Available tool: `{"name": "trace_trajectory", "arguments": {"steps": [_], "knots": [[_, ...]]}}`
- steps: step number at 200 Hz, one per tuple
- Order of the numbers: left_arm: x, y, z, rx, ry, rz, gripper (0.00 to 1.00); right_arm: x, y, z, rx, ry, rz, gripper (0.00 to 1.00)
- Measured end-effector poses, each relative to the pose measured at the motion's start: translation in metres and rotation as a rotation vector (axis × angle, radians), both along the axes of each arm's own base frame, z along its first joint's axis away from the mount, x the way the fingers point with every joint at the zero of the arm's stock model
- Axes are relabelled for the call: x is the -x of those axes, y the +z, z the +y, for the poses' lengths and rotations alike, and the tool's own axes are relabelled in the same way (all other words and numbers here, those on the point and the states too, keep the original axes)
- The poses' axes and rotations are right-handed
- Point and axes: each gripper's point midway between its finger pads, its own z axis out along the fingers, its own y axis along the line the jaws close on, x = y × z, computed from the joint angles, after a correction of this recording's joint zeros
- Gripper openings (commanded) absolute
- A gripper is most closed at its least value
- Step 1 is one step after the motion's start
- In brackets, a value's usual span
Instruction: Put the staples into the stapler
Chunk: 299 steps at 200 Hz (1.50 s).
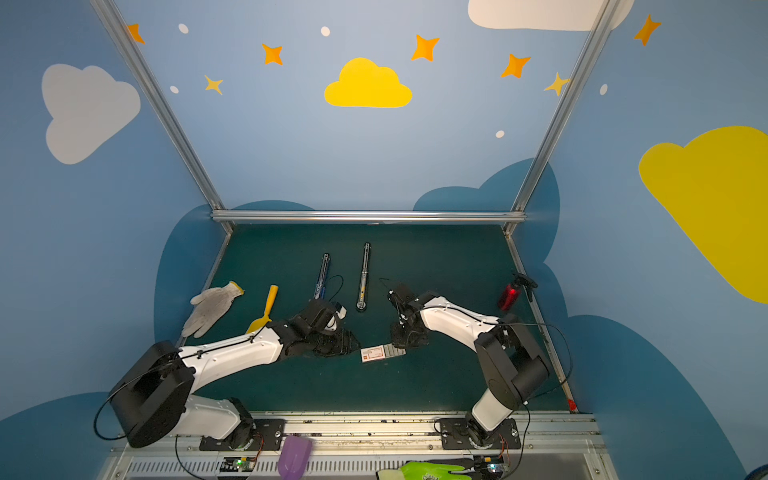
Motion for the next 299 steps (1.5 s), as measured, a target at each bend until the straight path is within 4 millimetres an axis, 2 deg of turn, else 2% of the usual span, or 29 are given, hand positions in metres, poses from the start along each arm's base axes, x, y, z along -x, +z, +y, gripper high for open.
{"name": "trace_trajectory", "arguments": {"steps": [30, 85, 151, 191, 223, 299], "knots": [[0.001, -0.001, 0.001, -0.003, 0.000, 0.004, 0.56, -0.005, 0.008, -0.004, -0.009, -0.017, -0.027, 0.14], [0.005, -0.003, 0.001, -0.010, -0.008, 0.015, 0.56, -0.002, -0.008, -0.021, 0.035, -0.050, 0.001, 0.11], [0.006, -0.005, 0.003, -0.028, -0.004, 0.020, 0.56, -0.001, -0.025, -0.014, 0.027, -0.038, 0.038, 0.10], [0.006, -0.004, 0.009, -0.052, 0.010, 0.021, 0.56, 0.007, -0.027, 0.005, -0.019, 0.004, 0.051, 0.09], [0.001, 0.006, 0.010, -0.059, 0.024, 0.010, 0.55, 0.011, -0.026, 0.023, -0.055, 0.032, 0.067, 0.09], [0.000, 0.016, 0.015, -0.094, 0.036, 0.016, 0.52, -0.001, -0.023, 0.084, -0.191, 0.105, 0.077, 0.11]]}}
